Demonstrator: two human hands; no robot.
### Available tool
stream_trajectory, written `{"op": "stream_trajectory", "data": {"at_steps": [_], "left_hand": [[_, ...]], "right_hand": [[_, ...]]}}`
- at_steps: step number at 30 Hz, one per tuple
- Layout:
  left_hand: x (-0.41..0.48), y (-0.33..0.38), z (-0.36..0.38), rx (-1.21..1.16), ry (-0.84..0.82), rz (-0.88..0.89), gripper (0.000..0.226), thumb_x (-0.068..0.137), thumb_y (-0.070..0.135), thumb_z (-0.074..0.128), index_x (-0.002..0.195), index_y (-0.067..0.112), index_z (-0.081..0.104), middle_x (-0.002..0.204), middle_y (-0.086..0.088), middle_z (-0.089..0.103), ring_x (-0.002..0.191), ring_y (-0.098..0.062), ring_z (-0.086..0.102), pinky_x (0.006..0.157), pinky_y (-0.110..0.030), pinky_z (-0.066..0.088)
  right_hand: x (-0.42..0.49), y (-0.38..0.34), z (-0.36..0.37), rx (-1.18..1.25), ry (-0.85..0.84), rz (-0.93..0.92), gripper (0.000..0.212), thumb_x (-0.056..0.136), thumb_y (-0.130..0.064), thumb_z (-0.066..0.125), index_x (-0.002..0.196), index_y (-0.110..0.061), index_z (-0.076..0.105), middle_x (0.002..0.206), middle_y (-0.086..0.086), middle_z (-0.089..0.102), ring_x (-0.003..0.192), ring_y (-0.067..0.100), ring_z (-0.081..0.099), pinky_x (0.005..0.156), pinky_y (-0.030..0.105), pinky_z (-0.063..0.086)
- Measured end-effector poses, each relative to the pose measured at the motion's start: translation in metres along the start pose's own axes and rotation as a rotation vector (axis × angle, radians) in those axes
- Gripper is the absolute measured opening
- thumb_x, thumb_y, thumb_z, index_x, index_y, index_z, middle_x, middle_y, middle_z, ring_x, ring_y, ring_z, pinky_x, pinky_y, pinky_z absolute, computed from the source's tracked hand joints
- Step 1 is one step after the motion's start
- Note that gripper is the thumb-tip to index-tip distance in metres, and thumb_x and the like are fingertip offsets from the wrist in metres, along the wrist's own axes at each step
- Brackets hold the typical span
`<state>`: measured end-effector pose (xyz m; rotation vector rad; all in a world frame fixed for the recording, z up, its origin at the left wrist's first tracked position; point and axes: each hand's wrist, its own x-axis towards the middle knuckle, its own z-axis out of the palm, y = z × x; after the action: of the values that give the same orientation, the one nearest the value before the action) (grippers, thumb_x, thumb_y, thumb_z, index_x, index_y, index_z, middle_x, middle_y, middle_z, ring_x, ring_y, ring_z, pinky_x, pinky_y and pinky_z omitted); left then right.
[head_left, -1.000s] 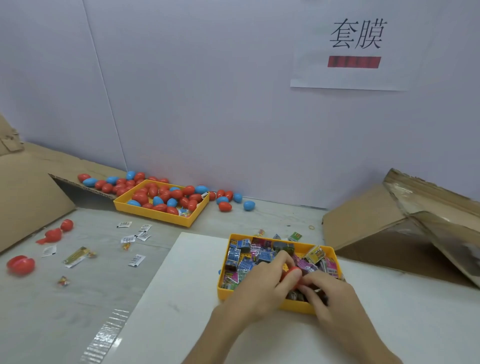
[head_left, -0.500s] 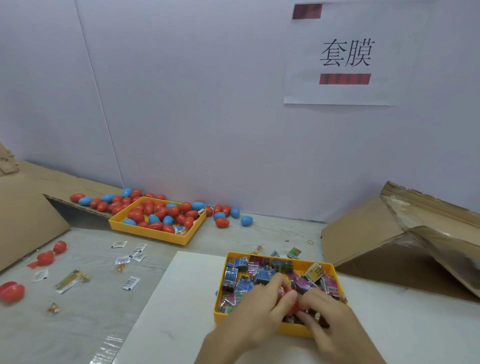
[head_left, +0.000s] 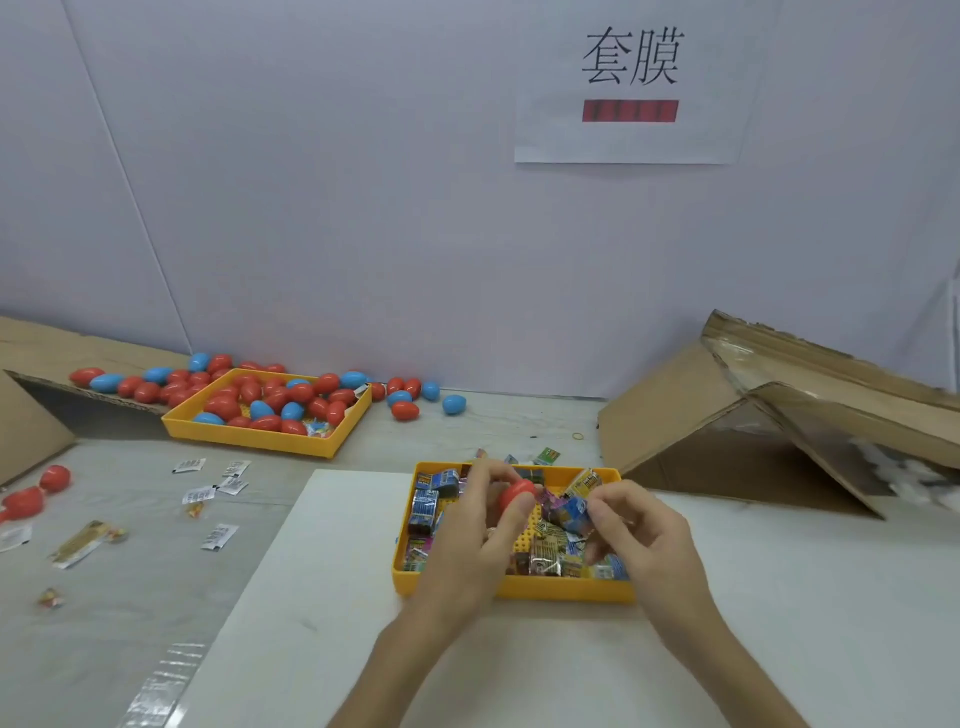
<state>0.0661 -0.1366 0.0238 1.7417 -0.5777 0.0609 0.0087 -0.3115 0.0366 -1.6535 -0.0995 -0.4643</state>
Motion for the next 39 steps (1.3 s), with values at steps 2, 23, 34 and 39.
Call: {"op": "stream_trajectory", "data": {"at_steps": [2, 23, 34, 39], "left_hand": [[-0.001, 0.004, -0.001, -0.065, 0.046, 0.036, 0.015, 0.102, 0.035, 0.05, 0.111, 0.046, 0.054, 0.105, 0.011, 0.067, 0.095, -0.014, 0.07, 0.078, -0.028, 0.059], [-0.005, 0.018, -0.001, -0.025, 0.015, 0.059, 0.035, 0.089, 0.026, 0.076, 0.081, 0.06, 0.071, 0.095, 0.01, 0.061, 0.084, 0.001, 0.06, 0.07, -0.02, 0.052], [-0.008, 0.019, 0.008, 0.051, 0.086, 0.142, 0.025, 0.089, 0.02, 0.076, 0.088, 0.044, 0.073, 0.09, 0.015, 0.059, 0.084, -0.009, 0.061, 0.065, -0.016, 0.045], [-0.009, 0.018, 0.009, 0.062, 0.085, 0.16, 0.013, 0.093, 0.017, 0.072, 0.092, 0.029, 0.075, 0.093, 0.015, 0.062, 0.091, -0.01, 0.063, 0.07, -0.014, 0.045]], "right_hand": [[-0.001, -0.002, 0.001, 0.086, -0.005, 0.036, 0.01, 0.087, -0.025, 0.063, 0.082, -0.02, 0.07, 0.07, 0.017, 0.069, 0.052, 0.03, 0.064, 0.053, 0.03, 0.055], [-0.007, -0.007, 0.008, -0.09, 0.011, -0.119, 0.053, 0.081, 0.011, 0.074, 0.105, -0.035, 0.069, 0.093, 0.002, 0.073, 0.076, 0.024, 0.074, 0.071, 0.031, 0.06], [-0.005, -0.003, 0.007, -0.168, 0.004, -0.089, 0.038, 0.083, 0.003, 0.075, 0.097, -0.033, 0.073, 0.085, -0.001, 0.071, 0.072, 0.021, 0.07, 0.067, 0.027, 0.056], [-0.005, 0.001, 0.009, -0.184, -0.003, -0.031, 0.02, 0.09, -0.002, 0.071, 0.088, -0.02, 0.078, 0.079, -0.002, 0.076, 0.074, 0.013, 0.073, 0.07, 0.028, 0.056]]}}
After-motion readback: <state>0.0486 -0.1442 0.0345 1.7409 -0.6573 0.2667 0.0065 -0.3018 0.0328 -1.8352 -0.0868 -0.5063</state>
